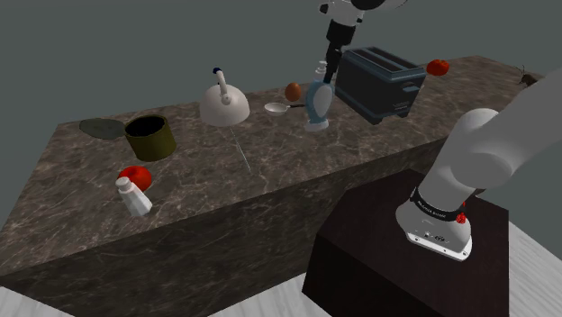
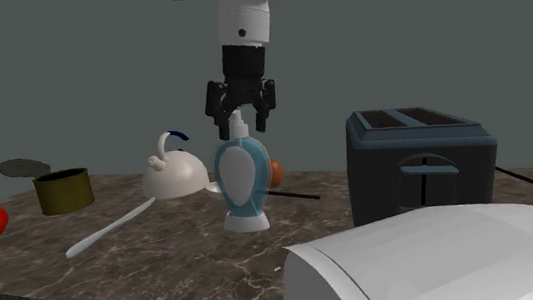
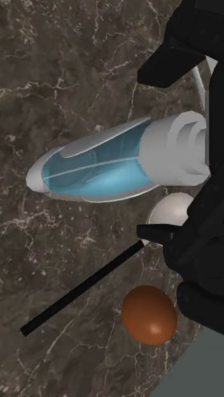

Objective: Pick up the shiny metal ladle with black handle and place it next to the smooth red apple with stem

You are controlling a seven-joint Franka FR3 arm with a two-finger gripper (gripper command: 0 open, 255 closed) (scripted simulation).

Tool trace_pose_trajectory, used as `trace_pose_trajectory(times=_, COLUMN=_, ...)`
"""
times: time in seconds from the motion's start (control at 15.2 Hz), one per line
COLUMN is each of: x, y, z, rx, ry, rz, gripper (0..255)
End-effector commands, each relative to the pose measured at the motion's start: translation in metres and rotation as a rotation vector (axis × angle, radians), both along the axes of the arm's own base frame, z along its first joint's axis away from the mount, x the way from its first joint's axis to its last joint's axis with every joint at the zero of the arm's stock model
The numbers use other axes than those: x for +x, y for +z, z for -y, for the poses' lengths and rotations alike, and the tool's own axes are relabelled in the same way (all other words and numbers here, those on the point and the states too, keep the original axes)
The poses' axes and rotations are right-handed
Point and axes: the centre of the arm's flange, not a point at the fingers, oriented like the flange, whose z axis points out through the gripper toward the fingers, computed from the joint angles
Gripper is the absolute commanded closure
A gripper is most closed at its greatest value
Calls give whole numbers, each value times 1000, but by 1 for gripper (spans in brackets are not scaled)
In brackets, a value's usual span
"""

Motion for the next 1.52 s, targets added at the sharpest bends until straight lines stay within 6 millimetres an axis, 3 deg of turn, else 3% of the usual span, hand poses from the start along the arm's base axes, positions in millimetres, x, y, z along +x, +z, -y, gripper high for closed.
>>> trace_pose_trajectory(times=0.0, x=18, y=-31, z=10, rx=-10, ry=75, rz=-28, gripper=0)
trace_pose_trajectory(times=0.46, x=90, y=-89, z=28, rx=-35, ry=322, rz=-27, gripper=0)
trace_pose_trajectory(times=0.86, x=153, y=-138, z=31, rx=-55, ry=529, rz=-26, gripper=0)
trace_pose_trajectory(times=1.45, x=155, y=-178, z=27, rx=-55, ry=529, rz=-26, gripper=0)
